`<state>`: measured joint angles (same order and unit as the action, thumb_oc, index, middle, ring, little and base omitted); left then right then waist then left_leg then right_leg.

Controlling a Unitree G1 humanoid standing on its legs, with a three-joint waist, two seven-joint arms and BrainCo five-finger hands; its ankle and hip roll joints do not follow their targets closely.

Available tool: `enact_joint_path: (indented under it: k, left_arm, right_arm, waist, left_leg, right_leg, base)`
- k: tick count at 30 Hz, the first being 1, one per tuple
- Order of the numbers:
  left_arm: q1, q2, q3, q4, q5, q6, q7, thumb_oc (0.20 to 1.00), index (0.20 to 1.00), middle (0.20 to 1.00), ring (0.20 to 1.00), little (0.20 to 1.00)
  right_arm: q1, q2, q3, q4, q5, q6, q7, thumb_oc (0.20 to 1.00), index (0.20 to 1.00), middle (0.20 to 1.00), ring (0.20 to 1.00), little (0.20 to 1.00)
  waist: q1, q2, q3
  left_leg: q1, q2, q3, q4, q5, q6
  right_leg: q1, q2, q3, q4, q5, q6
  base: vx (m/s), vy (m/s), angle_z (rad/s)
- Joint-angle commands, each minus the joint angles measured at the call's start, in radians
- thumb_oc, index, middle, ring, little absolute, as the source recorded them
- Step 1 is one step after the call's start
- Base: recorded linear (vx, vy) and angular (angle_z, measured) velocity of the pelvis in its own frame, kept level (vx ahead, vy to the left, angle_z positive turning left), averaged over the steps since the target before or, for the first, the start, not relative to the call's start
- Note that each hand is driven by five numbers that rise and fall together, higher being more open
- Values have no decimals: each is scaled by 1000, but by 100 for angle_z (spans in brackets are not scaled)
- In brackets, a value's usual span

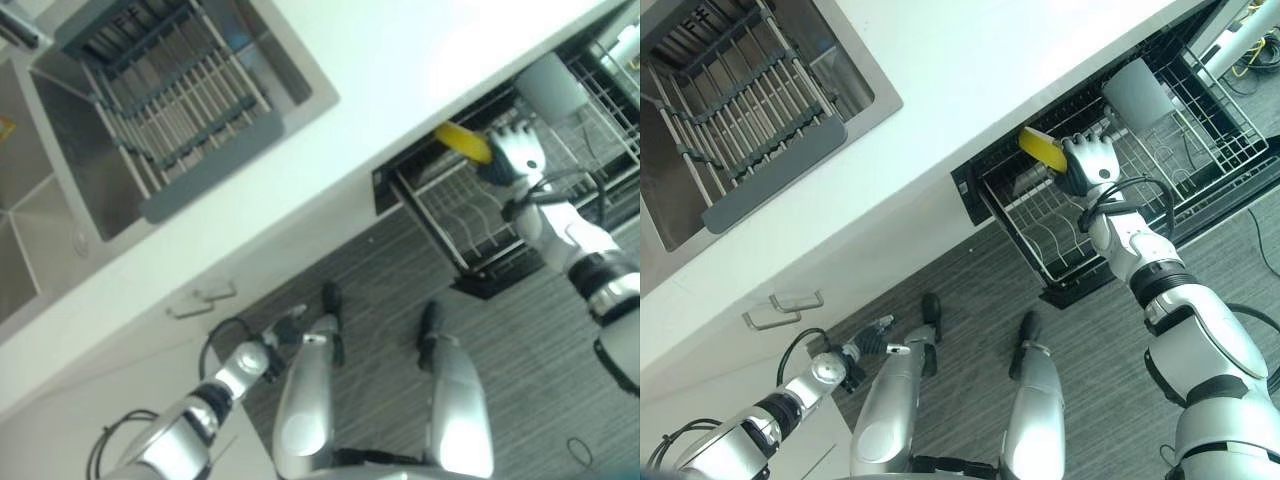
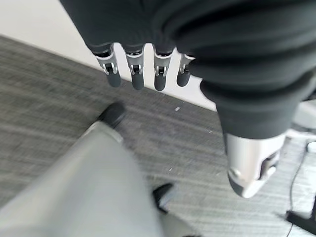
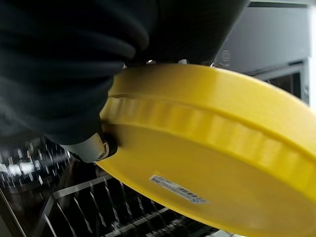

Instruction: Place the dishes in the dishwasher.

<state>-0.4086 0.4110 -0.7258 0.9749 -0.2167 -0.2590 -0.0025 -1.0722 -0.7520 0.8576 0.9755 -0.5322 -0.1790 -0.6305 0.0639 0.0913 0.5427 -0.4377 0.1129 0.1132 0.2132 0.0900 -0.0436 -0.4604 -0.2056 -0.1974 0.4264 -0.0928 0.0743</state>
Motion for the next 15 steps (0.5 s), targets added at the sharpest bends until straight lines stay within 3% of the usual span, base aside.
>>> enact_joint_path:
  k: [1,2,4,7,15]
  left_arm:
    - [10,8,5,-10,9,-44,35,1000,1000,1000,1000,1000]
    - [13,14,7,-16,16,-25,38,1000,1000,1000,1000,1000]
    - [7,19,-1,-17,21,-4,38,1000,1000,1000,1000,1000]
    - [-3,5,-30,-13,64,-31,60,1000,1000,1000,1000,1000]
    - [-29,-3,-82,-82,169,-46,259,1000,1000,1000,1000,1000]
  right_arm:
    - [-119,-54,-1,-45,-44,60,-113,200,200,200,200,200]
    - [-102,-62,5,-72,-73,113,-150,200,200,200,200,200]
    - [-117,-60,13,-51,-94,152,-220,200,200,200,200,200]
    - [-156,-35,13,1,-124,209,-298,200,200,200,200,200]
    - [-192,30,28,91,-51,361,-426,200,200,200,200,200]
  waist:
    - [26,4,-23]
    - [24,3,-23]
    - [27,3,-23]
    - [37,9,-23]
    - [72,26,-23]
  left_leg:
    - [-25,-80,-93,21,-14,50]
    - [-31,-78,-89,19,-11,50]
    - [-43,-80,-89,26,-16,56]
    - [-83,-83,-86,28,-11,59]
    - [-166,-99,-92,29,-2,63]
  right_leg:
    - [4,86,5,70,-6,-34]
    - [-5,85,6,70,0,-30]
    - [-16,83,5,72,0,-28]
    - [-49,79,1,71,7,-23]
    - [-112,70,-23,67,18,-18]
  base:
    - [20,12,3]
    - [34,5,4]
    - [14,5,2]
    - [-24,24,2]
    - [6,-2,3]
